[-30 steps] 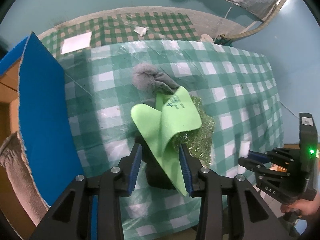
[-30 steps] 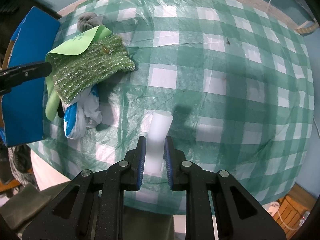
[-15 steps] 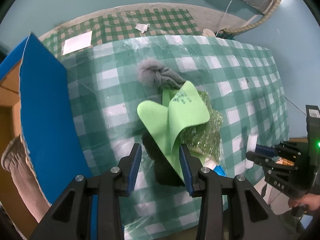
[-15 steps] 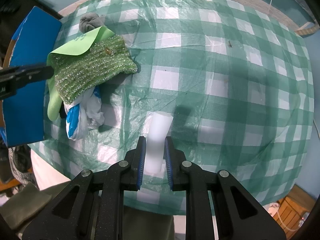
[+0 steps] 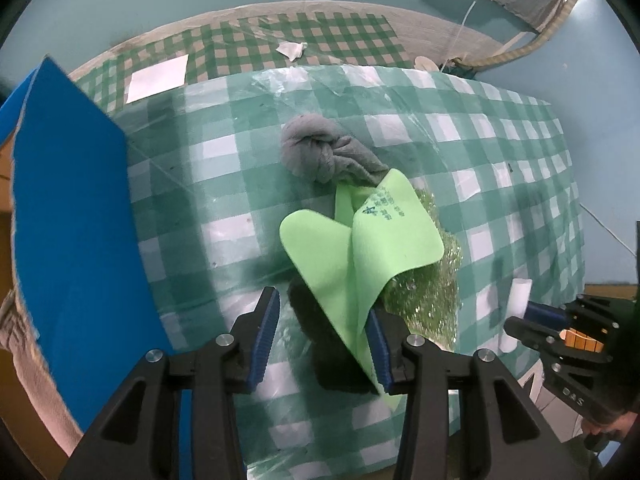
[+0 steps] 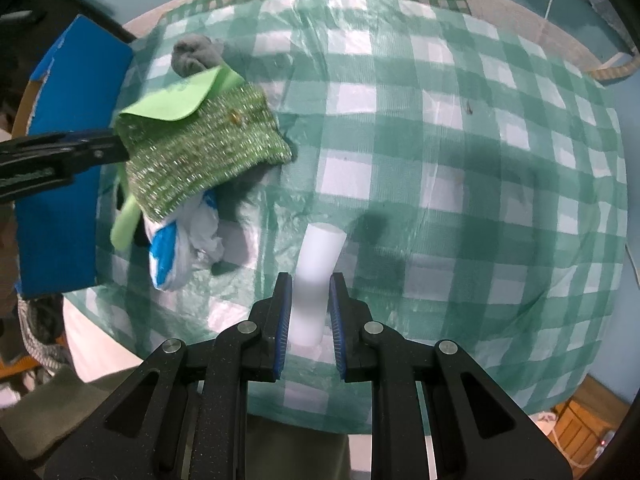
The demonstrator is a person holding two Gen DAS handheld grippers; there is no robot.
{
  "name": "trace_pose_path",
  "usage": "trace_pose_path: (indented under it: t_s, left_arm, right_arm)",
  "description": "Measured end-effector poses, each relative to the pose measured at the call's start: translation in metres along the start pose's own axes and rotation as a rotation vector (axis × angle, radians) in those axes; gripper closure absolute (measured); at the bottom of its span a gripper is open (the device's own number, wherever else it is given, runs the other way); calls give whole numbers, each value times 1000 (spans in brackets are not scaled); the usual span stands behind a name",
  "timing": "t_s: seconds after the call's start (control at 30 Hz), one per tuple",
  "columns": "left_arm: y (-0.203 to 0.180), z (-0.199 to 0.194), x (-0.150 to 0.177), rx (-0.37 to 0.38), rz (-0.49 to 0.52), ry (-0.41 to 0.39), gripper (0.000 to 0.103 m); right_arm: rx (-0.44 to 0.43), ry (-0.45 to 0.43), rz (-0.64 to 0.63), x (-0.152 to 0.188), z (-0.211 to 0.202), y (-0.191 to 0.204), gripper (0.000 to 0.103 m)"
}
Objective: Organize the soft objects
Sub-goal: 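Lift the light green foam sheet with the left gripper while the right holds the foam block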
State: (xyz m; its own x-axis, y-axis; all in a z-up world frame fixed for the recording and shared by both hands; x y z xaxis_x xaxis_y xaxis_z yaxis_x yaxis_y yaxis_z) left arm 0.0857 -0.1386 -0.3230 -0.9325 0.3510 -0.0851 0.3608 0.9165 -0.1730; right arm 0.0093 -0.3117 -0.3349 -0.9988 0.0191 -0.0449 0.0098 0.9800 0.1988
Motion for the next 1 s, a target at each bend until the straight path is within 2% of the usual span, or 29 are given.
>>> trace_pose_path:
  t_s: [0.2, 0.33, 0.5, 0.53, 0.6, 0.7, 0.83, 1.0]
  left_arm:
    - [-5, 0, -9, 22, 0, -20, 60]
    - [-12, -8, -17, 74, -12, -59, 60]
    - [-20, 1, -23, 84, -2, -33, 60]
    - [-21, 5, -22, 80, -2, -25, 62]
    - [-21, 9, -21, 71, -5, -10, 86]
    - [-18, 12, -18, 73, -18, 4, 97]
    - [-17, 3, -13, 90, -28, -32, 100]
    - [-16, -14, -8, 197, -65, -75, 100]
  right_arm:
    - [-4, -30, 4, -6, -18, 2, 86]
    - [-13, -42, 16, -8, -26, 3, 86]
    - [-17, -59, 21, -6, -36, 0, 86]
    - [-16, -63, 20, -6, -38, -1, 86]
    - [-17, -68, 20, -6, -41, 0, 86]
    - [-19, -72, 29, -5, -44, 1, 86]
    - [-18, -65, 36, -5, -43, 0, 86]
    - [-21, -64, 41, -3, -42, -1, 86]
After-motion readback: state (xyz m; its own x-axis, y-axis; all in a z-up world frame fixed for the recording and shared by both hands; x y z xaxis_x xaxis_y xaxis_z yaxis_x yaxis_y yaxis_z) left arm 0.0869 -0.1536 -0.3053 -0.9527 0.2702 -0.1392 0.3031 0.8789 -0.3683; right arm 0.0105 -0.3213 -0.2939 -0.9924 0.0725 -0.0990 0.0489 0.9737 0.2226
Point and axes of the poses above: each gripper's, at about its wrist camera, not at the fingertips, and z roughly the way its jaws point, y to its left, x to its underside, the point moved 3 cm from there along z, roughly the way its jaws point, and after that the axes turned 1 degree about z, right-handed, at the moved point
